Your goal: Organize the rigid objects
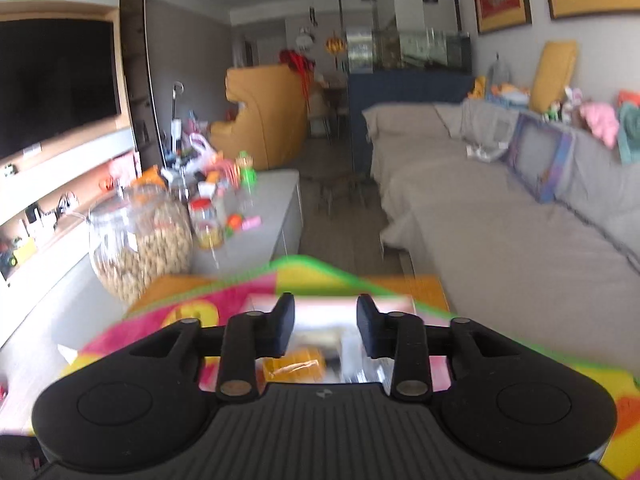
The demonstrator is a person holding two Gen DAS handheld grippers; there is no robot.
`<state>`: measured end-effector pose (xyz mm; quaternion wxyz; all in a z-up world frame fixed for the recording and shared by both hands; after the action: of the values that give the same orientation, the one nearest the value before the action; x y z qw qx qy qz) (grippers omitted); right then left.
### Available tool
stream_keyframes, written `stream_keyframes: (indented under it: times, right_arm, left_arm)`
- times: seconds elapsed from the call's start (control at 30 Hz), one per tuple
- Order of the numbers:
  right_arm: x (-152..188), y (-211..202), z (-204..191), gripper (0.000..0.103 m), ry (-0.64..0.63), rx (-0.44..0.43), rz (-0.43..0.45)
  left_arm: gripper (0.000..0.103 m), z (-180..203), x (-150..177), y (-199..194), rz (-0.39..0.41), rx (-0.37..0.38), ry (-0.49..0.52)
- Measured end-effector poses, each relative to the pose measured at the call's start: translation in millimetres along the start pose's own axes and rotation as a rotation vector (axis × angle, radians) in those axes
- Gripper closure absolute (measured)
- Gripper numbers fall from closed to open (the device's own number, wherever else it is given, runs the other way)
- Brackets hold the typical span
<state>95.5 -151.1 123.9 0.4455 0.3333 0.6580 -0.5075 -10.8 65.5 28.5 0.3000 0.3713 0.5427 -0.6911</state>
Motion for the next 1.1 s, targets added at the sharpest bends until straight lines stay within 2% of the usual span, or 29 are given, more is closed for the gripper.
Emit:
stream_keyframes:
  times: [0.13,0.27,0.37,0.47,0.5,0.57,0.67,0.77,0.9,1.1]
  right_arm:
    - [43,-28,16,0.053,0.003,-0.023,-0.067]
    - [87,-40,18,0.045,0.032,-0.007,-0.129]
    - [124,-29,15,0.044,0.023,0.024,-0.202]
    - [152,-16,6,0.043,-0.014,0.049,-0.261]
    - [156,-18,3,0.04,-0.039,0.056,-0.225]
    - [163,-18,-2,0.033,-0.085,0.069,-0.211]
    - [167,-14,0,0.018,-0.068,0.095,-0.192]
    - [164,-11,9,0.009,-0.023,0.101,-0.203]
    - [161,-3,9,0.0,-0.043,0.123,-0.206]
    - [164,-2,12,0.0,-0.025,0.147,-0.171]
  left_arm:
    - [0.056,14,10,3,-0.025,-0.054,0.113]
    - [0.054,24,24,15,-0.098,-0.044,0.099]
    - [0.052,37,29,18,-0.059,-0.08,0.127]
    - [0.048,42,30,22,-0.037,-0.079,0.093]
    - [0.046,44,30,24,-0.032,-0.079,0.084]
    - [0.03,48,31,28,-0.023,-0.074,0.081]
    - [0.021,59,33,35,-0.001,-0.086,0.107]
    - [0.021,58,32,38,0.028,-0.12,0.053]
    - [0.024,62,33,40,0.057,-0.186,0.029]
    - [0.022,61,31,41,0.064,-0.205,0.029]
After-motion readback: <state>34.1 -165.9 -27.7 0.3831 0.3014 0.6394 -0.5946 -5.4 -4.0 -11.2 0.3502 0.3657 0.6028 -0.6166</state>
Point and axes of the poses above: each gripper's, at about its wrist camera, not at the fingertips, and y roughly the way its jaws point, z to its right, x to its underside, the point moved 2 cm from there along y, roughly the way its jaws point, and after that the axes turned 9 degrees about z, right-handed, at the moved point
